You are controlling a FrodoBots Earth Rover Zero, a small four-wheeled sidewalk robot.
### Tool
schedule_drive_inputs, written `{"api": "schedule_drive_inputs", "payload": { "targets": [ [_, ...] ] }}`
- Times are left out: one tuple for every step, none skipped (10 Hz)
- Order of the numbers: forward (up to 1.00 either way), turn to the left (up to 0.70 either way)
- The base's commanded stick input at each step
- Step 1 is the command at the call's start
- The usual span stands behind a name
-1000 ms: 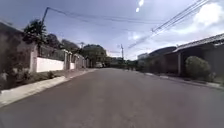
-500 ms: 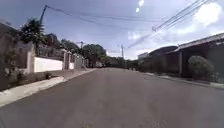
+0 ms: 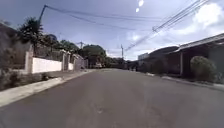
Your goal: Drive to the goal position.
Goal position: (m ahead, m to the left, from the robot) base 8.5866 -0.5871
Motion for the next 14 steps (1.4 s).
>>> {"api": "schedule_drive_inputs", "payload": {
  "targets": [
    [0.45,0.0],
    [0.45,0.0],
    [0.45,0.0],
    [0.45,0.0],
    [0.45,0.0],
    [0.45,0.0],
    [0.45,0.0],
    [0.45,0.0],
    [0.45,0.0],
    [0.45,0.0],
    [0.45,0.0],
    [0.45,0.0],
    [0.45,0.0],
    [0.45,0.0]
  ]
}}
